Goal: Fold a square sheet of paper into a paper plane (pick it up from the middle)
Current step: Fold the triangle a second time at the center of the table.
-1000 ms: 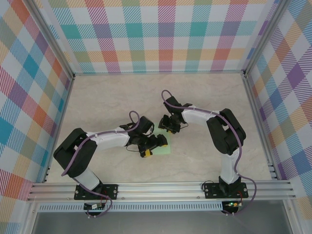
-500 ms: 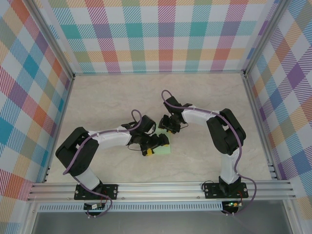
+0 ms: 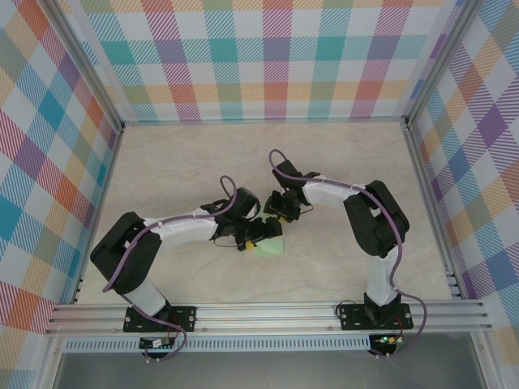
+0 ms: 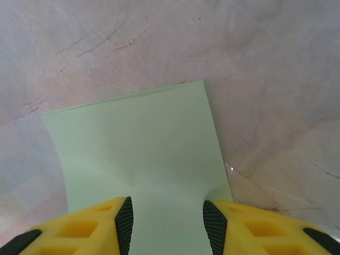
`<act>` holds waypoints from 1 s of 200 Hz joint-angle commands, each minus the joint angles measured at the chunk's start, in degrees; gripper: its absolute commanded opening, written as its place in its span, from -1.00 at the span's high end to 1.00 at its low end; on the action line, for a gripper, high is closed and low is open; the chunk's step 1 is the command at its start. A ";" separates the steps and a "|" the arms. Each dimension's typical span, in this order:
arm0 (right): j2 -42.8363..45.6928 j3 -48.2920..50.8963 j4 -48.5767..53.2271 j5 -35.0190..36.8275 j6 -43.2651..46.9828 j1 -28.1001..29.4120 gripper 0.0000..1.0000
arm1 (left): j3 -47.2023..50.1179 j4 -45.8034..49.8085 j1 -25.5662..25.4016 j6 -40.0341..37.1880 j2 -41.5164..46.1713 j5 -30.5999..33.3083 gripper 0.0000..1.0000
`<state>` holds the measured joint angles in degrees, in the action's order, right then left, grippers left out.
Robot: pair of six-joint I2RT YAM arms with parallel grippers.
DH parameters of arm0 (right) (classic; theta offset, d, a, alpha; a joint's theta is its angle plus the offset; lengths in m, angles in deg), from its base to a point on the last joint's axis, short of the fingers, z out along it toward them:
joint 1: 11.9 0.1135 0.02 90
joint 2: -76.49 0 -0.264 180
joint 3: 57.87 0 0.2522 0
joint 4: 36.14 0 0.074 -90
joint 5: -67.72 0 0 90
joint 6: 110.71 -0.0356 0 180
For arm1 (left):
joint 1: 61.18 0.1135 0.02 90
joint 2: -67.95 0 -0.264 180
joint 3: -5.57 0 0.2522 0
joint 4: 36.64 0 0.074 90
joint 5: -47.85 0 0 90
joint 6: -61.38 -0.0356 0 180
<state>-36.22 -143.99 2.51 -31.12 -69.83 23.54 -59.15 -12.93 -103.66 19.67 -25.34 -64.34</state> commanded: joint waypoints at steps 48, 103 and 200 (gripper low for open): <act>-5.23 3.01 1.82 3.39 -0.53 -0.49 0.10 | 1.04 -5.02 2.37 -3.77 -1.84 -0.25 -0.83; -5.19 2.84 1.91 3.39 -0.49 -0.78 0.10 | 5.03 -3.89 1.71 -1.49 3.56 -4.26 -0.64; -5.68 2.59 1.40 1.98 -0.66 -0.77 0.10 | 4.80 -10.13 1.35 -0.54 3.14 -5.96 -0.23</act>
<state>-36.35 -143.96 2.46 -32.39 -69.85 23.02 -52.70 -20.29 -102.02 18.99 -19.79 -69.48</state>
